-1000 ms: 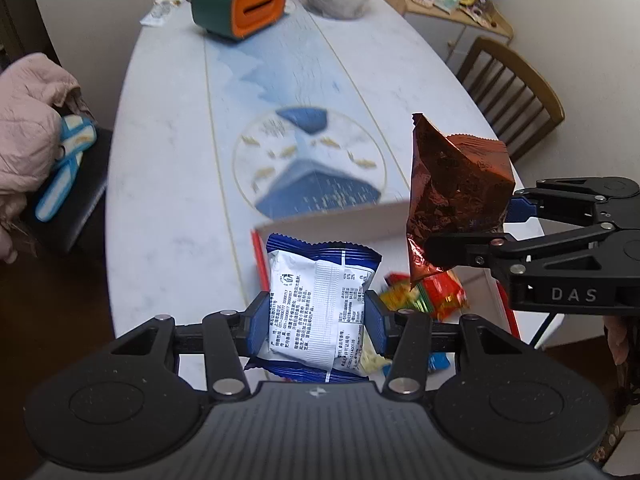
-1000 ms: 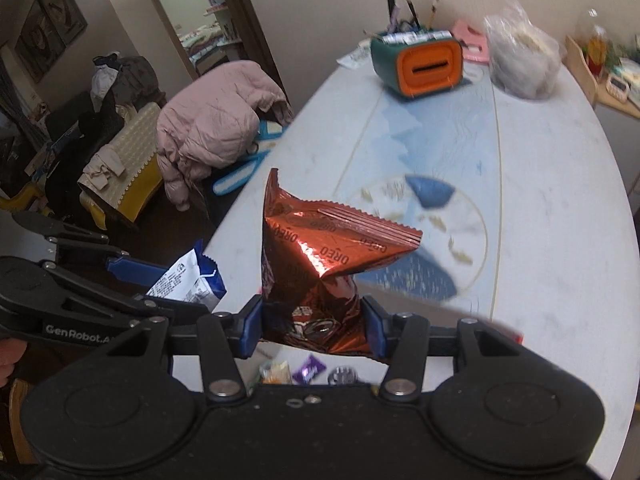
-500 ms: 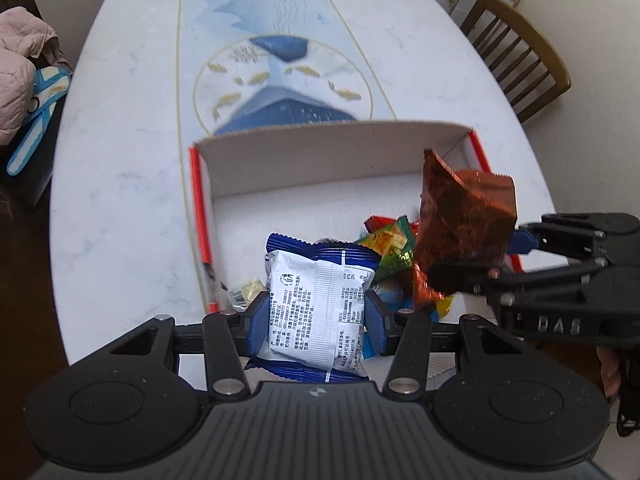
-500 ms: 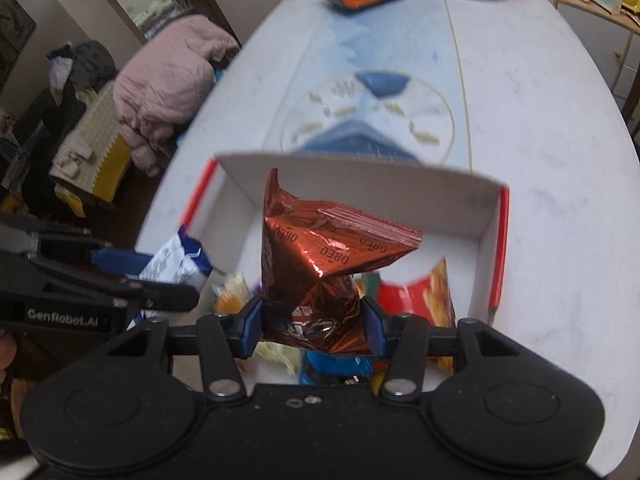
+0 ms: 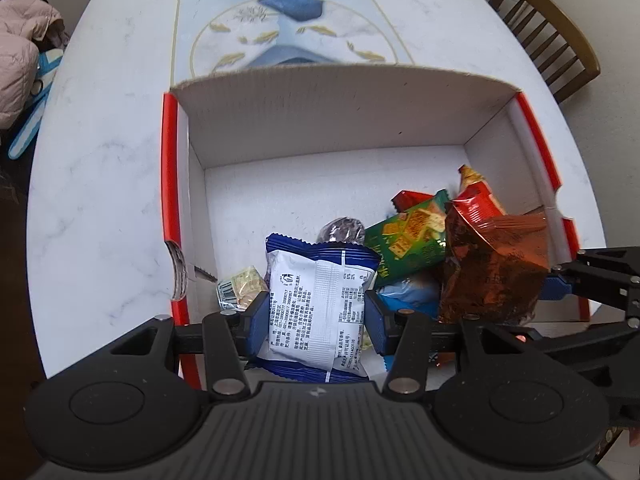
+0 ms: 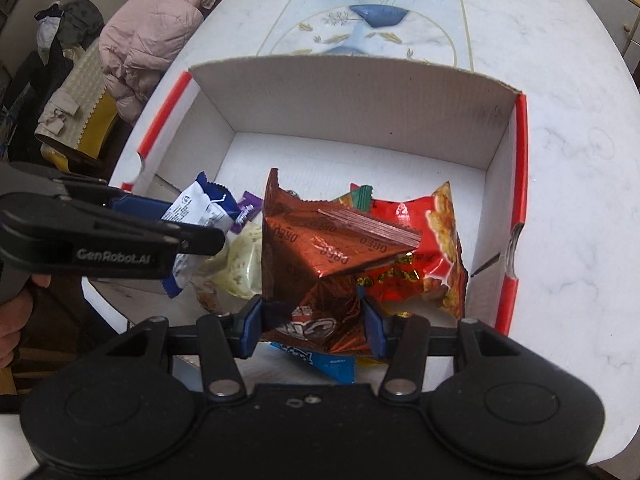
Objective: Organize snacks
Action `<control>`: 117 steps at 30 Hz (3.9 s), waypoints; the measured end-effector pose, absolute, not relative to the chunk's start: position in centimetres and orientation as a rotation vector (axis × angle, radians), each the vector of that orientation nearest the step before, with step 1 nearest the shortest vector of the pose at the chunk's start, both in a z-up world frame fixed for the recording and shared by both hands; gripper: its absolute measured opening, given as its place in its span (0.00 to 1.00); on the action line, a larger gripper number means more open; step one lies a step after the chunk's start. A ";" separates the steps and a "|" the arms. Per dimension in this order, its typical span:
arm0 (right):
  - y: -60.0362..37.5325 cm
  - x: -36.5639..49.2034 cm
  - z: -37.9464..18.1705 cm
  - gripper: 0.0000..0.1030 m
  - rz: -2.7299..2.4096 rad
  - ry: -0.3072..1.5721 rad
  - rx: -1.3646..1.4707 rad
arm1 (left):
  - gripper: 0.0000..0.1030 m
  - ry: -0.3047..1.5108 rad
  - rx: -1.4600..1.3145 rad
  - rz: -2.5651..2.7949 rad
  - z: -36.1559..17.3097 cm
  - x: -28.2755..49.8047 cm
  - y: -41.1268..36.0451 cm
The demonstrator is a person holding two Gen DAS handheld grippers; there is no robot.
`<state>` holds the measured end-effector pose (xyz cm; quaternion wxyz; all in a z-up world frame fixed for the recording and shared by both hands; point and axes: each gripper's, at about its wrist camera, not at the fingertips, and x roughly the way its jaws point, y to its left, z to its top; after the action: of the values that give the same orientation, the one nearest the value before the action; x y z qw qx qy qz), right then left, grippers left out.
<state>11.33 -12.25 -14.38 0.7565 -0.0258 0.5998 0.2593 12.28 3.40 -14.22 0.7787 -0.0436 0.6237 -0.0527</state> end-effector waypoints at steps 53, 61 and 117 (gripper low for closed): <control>-16.9 5.5 -7.5 0.94 0.550 0.885 -0.051 | 0.70 1.018 -0.076 -0.058 -7.6 4.1 -0.2; -19.8 4.7 -6.3 1.00 0.512 0.802 0.021 | 0.81 0.943 -0.107 -0.027 -5.6 2.0 -1.2; -20.5 -2.0 -4.9 1.00 0.399 0.639 0.103 | 0.89 0.853 -0.106 0.079 -2.7 -4.6 -2.8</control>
<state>-2.03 -20.52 -4.90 0.9286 0.0501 0.3118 0.1948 -4.58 -2.77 -2.72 0.9084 -0.0515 0.4133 0.0381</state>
